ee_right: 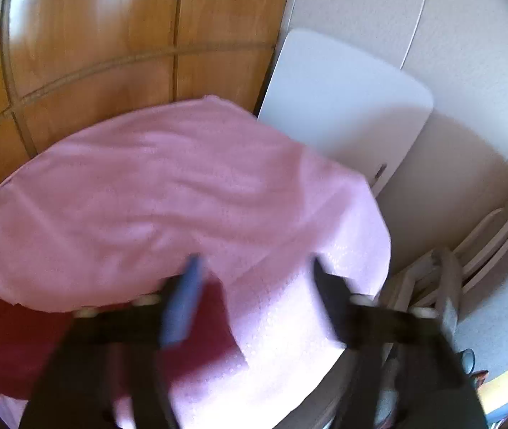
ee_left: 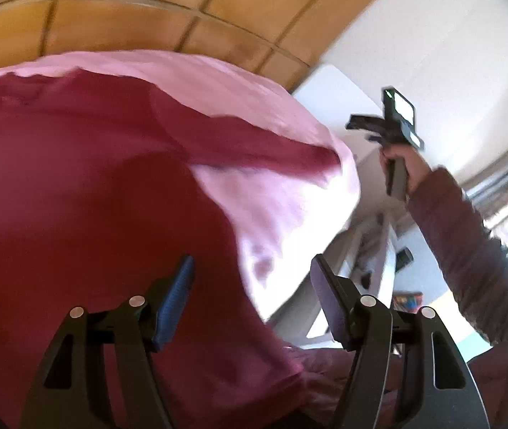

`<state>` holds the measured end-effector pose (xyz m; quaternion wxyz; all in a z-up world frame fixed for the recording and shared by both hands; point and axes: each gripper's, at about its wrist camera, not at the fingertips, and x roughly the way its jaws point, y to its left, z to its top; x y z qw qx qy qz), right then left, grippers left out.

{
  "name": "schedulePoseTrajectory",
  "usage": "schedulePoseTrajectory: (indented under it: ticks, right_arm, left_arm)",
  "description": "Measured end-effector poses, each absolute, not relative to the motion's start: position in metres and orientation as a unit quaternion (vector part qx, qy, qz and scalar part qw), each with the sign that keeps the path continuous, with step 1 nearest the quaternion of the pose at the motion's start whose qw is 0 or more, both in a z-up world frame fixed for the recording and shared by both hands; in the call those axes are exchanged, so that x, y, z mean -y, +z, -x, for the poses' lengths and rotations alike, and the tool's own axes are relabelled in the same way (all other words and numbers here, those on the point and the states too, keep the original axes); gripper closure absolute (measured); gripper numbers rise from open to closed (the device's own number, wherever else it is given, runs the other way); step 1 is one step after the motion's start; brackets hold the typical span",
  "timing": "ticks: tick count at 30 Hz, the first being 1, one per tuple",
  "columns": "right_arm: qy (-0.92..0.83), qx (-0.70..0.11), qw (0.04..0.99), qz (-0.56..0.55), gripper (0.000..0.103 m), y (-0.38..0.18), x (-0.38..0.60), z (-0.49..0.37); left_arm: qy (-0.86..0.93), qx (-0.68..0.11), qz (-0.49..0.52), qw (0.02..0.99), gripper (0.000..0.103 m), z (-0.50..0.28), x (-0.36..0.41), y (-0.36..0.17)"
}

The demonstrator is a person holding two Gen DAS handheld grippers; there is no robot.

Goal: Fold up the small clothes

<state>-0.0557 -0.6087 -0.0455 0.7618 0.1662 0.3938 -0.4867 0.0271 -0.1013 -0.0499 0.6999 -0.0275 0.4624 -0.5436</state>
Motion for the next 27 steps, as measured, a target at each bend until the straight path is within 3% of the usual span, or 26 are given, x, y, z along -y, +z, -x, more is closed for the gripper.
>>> schedulePoseTrajectory:
  ticks: [5, 13, 20, 22, 24, 27]
  right_arm:
    - [-0.412, -0.373, 0.814, -0.167, 0.016, -0.038, 0.556, 0.030]
    - [-0.135, -0.404, 0.894, -0.137, 0.016, -0.049, 0.378, -0.103]
    - [0.106, -0.439, 0.889, -0.073, 0.016, -0.047, 0.161, -0.213]
    - [0.135, -0.438, 0.887, -0.048, 0.015, -0.047, 0.112, -0.231]
    - [0.161, -0.443, 0.882, -0.016, 0.007, -0.050, 0.062, -0.251]
    - [0.154, -0.457, 0.875, 0.030, 0.007, -0.066, 0.011, -0.272]
  left_arm:
    - [-0.427, -0.440, 0.104, 0.783, 0.038, -0.073, 0.005, -0.041]
    - [-0.149, -0.413, 0.147, 0.886, 0.038, -0.110, -0.168, -0.057]
    - [-0.189, -0.464, 0.112, 0.858, 0.038, -0.093, -0.184, -0.097]
    - [-0.214, -0.460, 0.101, 0.856, 0.038, -0.087, -0.181, -0.102]
    - [-0.234, -0.457, 0.105, 0.852, 0.038, -0.084, -0.183, -0.102]
    - [-0.257, -0.452, 0.122, 0.846, 0.038, -0.084, -0.182, -0.099]
